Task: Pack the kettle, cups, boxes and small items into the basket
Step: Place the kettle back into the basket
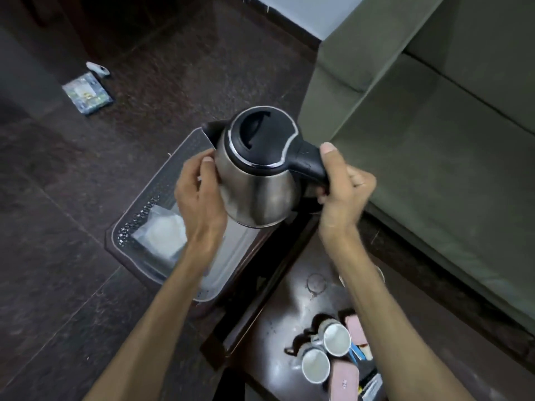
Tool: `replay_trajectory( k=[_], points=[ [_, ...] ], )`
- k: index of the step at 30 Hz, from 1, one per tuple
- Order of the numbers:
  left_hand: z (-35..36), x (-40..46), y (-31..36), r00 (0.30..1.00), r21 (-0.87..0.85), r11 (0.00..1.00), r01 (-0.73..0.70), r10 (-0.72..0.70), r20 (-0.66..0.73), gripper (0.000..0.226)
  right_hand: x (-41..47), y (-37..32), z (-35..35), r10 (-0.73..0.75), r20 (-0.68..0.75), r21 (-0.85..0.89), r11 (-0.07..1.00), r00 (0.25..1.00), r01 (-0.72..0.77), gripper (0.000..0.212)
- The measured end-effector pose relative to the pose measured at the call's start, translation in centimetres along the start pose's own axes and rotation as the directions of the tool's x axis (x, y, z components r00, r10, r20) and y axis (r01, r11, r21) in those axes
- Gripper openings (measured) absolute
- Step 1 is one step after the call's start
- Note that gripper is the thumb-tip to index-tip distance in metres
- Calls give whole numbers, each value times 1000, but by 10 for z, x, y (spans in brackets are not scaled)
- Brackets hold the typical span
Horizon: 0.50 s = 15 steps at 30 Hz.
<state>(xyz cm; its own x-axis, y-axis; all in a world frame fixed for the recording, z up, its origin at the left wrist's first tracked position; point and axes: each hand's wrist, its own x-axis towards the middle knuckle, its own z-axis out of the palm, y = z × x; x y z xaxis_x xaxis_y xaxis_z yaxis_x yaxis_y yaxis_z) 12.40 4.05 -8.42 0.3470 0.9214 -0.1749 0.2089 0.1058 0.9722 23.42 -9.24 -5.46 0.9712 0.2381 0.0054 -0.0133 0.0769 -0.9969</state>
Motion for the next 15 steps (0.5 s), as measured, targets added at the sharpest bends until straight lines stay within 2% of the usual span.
replay_trajectory(
  k=[3, 7, 11, 15],
  points=[
    [-18, 33, -13, 1000, 66, 998, 9, -8, -6, 39, -4, 25, 40, 39, 9, 11, 999, 999, -39, 63],
    [-29, 64, -33, 998, 67, 995, 70, -69, -7, 40, -7, 60, 73, 57, 7, -9, 998, 998, -57, 63],
    [-34, 81, -54, 992, 87, 989, 117, -121, 44, 37, -7, 87, 85, 57, 3, -26, 998, 998, -57, 63],
    [-38, 82, -66, 992, 83, 992, 96, -102, 75, 33, -9, 105, 83, 22, 9, -45, 999, 1000, -22, 67]
  ],
)
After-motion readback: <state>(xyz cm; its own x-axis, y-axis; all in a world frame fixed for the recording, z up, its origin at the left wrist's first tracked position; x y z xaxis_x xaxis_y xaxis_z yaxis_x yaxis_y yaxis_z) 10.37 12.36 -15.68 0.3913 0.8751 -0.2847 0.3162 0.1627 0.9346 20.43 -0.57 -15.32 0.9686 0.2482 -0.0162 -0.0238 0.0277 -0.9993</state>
